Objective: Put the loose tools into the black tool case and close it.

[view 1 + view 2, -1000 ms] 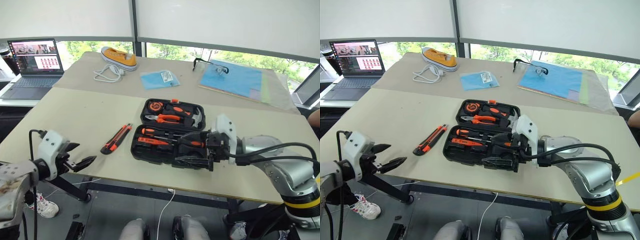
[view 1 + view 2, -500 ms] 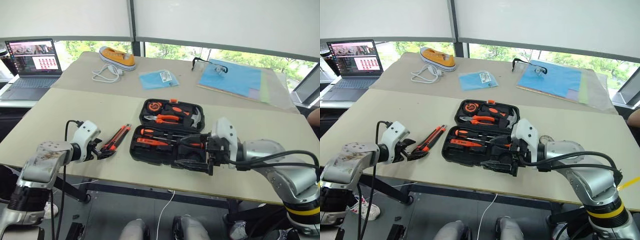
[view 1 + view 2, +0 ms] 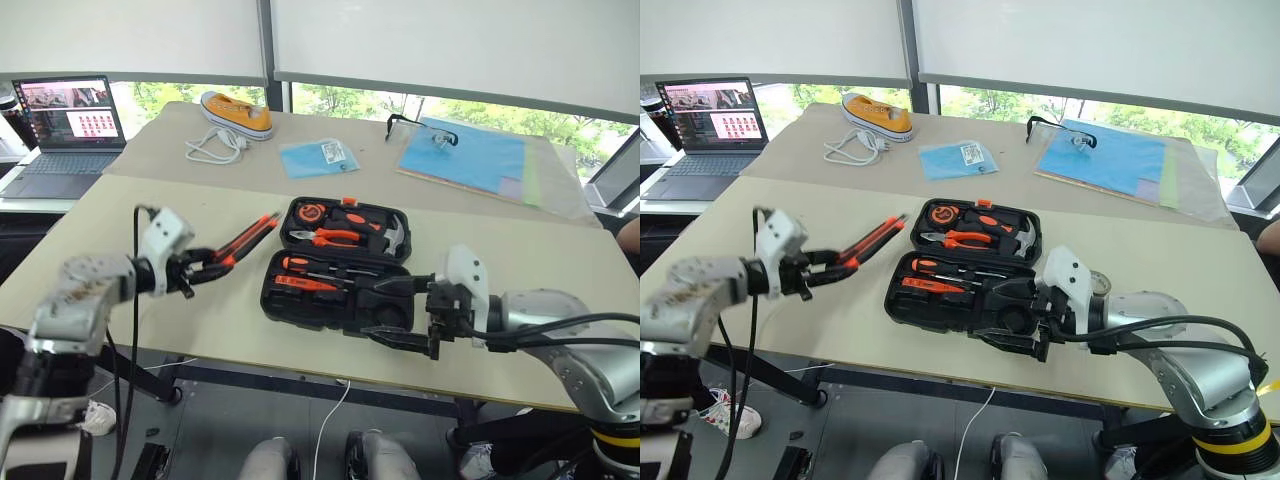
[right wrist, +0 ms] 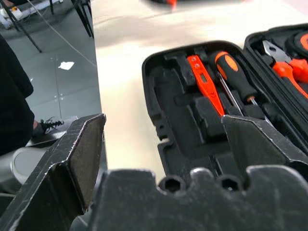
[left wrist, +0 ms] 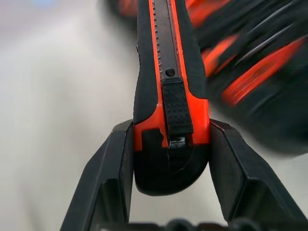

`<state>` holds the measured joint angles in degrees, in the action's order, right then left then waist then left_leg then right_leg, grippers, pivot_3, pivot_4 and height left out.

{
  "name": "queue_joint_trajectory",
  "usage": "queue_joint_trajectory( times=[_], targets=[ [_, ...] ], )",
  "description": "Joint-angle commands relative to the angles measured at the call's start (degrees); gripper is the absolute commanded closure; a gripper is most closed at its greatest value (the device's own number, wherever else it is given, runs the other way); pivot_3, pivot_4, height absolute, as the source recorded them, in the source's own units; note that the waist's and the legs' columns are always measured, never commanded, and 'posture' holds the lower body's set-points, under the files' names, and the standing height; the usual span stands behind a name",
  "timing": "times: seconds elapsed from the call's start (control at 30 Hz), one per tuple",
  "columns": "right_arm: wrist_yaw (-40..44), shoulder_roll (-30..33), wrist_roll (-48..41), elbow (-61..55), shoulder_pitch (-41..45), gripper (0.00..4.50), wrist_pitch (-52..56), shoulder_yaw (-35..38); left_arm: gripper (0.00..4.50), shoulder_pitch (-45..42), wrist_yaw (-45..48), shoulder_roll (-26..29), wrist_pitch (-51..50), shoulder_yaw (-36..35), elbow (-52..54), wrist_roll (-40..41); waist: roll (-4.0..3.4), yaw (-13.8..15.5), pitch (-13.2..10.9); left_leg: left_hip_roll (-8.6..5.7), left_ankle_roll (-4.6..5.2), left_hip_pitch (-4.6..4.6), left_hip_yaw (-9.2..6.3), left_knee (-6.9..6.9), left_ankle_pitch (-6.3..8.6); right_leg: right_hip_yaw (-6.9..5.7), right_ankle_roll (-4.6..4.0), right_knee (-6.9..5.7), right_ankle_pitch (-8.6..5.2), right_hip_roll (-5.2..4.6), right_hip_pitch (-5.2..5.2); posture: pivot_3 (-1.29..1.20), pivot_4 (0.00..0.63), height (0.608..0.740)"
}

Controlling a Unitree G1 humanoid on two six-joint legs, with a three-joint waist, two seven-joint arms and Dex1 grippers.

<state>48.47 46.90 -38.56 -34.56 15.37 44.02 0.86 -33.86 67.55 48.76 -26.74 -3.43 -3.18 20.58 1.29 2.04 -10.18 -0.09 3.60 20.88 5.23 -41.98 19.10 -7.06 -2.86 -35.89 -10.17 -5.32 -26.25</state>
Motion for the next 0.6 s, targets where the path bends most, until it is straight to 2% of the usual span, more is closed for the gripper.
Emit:
queue_joint_trajectory(
  times=[0.03,0.13,0.23,0.43,0.6],
  targets=[
    [-1.02,0.56,-0.34,-2.77,-0.98,0.00,-0.60,2.32,2.76,-3.39,12.23,0.93,6.21,7.58,0.02,-1.05,-0.01,-0.03,0.00,-0.01,0.00,0.01,0.02,0.00,0.00,-0.01,0.01,0.01,0.00,0.02,0.00,0.00,0.150,0.718],
    [-2.50,0.34,-0.57,-4.04,-1.92,0.00,-0.17,2.91,2.76,-7.01,20.08,-0.29,15.38,15.03,-5.04,-6.27,-0.01,-0.08,0.00,-0.01,0.00,0.00,0.16,-0.01,0.00,-0.01,0.05,-0.01,-0.03,0.14,0.00,0.00,0.150,0.718],
    [-4.05,0.13,-1.07,-5.29,-2.76,0.00,0.45,3.64,2.76,-10.79,24.01,-2.41,22.75,19.26,-12.12,-10.10,-0.01,-0.04,0.00,0.01,-0.02,0.01,0.21,-0.04,-0.03,0.01,0.25,-0.02,-0.16,0.24,0.00,0.00,0.150,0.718],
    [-7.45,0.14,-2.05,-8.45,-6.37,0.00,1.28,6.23,2.76,-19.18,24.95,-7.12,31.31,25.59,-26.80,-12.95,0.00,0.06,0.00,0.02,0.01,0.11,0.15,-0.16,-0.03,0.03,0.37,-0.05,-0.23,0.24,-0.02,0.00,0.150,0.718],
    [-10.22,-0.18,-2.42,-10.67,-9.00,0.00,1.88,8.26,2.76,-22.75,24.95,-10.16,34.12,29.40,-33.22,-11.88,0.01,0.05,0.01,0.01,0.19,0.21,0.12,-0.27,0.06,0.01,0.39,-0.02,-0.21,0.22,-0.04,0.00,0.150,0.718]
  ],
)
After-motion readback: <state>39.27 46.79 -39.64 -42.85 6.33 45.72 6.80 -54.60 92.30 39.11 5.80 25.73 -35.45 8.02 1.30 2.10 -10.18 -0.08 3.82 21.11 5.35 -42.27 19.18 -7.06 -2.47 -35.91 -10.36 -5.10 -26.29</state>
